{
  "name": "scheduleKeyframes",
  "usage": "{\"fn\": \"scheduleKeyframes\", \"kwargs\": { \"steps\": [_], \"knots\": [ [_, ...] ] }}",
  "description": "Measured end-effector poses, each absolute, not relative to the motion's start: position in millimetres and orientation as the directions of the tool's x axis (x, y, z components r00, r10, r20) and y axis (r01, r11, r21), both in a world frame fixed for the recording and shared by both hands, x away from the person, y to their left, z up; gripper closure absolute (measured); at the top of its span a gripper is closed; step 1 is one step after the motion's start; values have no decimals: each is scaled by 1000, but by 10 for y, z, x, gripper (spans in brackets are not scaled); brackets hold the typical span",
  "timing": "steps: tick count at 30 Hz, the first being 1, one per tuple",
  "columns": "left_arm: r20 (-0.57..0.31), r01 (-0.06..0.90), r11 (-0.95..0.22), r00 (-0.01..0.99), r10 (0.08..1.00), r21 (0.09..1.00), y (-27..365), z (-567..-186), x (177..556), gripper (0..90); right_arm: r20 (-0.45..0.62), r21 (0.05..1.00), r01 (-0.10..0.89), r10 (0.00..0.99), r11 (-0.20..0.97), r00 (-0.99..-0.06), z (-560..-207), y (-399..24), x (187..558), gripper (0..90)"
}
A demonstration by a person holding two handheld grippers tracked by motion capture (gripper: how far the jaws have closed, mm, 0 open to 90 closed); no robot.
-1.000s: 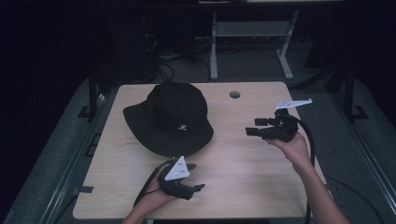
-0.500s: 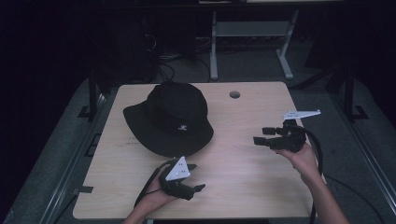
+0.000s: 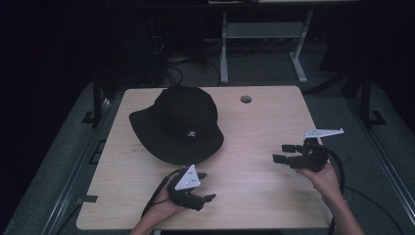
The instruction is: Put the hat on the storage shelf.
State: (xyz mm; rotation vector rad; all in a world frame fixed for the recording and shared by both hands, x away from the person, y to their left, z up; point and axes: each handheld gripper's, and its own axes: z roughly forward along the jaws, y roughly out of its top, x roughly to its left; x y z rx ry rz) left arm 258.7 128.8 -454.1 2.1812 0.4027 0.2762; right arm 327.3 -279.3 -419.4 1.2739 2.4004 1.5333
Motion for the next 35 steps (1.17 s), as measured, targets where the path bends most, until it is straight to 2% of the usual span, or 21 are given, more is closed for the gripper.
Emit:
{"fn": "scheduleKeyframes", "kwargs": {
  "steps": [11, 24, 29, 35],
  "knots": [
    [53, 188, -565, 923, 381, 803, 1280, -4549, 2584, 268, 357, 766, 605, 639, 217, -681, -4346, -2830, 3036, 224],
    [53, 185, -562, 923, 380, 806, 1277, -4544, 2575, 268, 367, 773, 605, 643, 191, -672, -4491, -2878, 2771, 224],
    [55, 183, -563, 924, 379, 806, 1273, -4544, 2575, 268, 373, 786, 597, 644, 162, -667, -4554, -2881, 2675, 223],
    [50, 184, -564, 926, 375, 805, 1261, -4538, 2578, 268, 426, 802, 593, 626, 72, -653, -4683, -2917, 2495, 203]
  ]
}}
